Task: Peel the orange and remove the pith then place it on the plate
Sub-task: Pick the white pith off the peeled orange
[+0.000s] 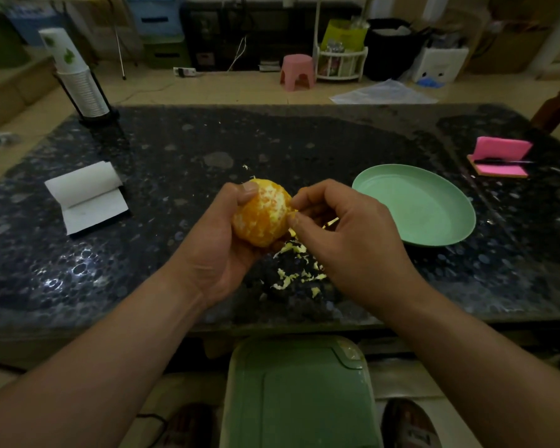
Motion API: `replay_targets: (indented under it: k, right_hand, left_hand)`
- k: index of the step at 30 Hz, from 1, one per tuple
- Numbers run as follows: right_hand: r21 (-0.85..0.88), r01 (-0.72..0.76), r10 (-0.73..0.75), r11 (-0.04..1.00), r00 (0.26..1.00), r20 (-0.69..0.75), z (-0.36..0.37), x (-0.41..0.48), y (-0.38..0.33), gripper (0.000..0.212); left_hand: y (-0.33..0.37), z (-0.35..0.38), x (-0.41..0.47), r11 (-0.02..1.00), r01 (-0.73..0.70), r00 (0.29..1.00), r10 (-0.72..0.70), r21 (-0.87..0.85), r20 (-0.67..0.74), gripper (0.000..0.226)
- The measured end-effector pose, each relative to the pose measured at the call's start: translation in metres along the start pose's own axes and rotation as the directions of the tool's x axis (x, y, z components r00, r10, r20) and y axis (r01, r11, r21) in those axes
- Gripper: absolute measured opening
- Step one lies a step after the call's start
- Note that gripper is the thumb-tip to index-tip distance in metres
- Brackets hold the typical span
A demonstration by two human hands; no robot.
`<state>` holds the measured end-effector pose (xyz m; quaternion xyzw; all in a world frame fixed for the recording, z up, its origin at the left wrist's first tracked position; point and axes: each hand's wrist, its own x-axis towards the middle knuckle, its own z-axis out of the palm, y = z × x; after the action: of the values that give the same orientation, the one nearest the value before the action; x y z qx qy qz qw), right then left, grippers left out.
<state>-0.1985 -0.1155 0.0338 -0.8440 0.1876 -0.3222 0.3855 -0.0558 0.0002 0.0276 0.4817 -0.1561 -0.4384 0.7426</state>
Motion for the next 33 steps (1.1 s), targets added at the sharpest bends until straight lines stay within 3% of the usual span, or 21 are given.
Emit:
replay_targets:
  k: [10,17,21,33]
  right_hand:
    - [-0.255,0.164,-0.153,0.953,0.986,0.063,-0.001,0.004,0.005,0.003]
    - [-0.234,0.143,-0.138,0.962,0.99,0.037,0.002,0.004,0.005,0.01]
    - [-0.221,0.141,-0.135,0.965,0.99,0.04,0.002,0.004,0.005,0.011]
    - [-0.182,0.135,-0.127,0.974,0.99,0.053,0.005,-0.003,0.005,0.007]
  left_hand:
    - [-0.005,-0.003,0.003,0.965,-0.031,0.997,0.048,0.26,-0.059,0.04]
    - [-0.008,0.005,0.002,0.986,0.017,0.996,-0.002,0.169,-0.089,0.047]
    - [-0.007,0.007,0.0,0.989,0.031,0.997,-0.019,0.146,-0.079,0.027]
    - [-0.005,0.006,0.0,0.996,0.022,0.998,-0.016,0.085,-0.068,0.029]
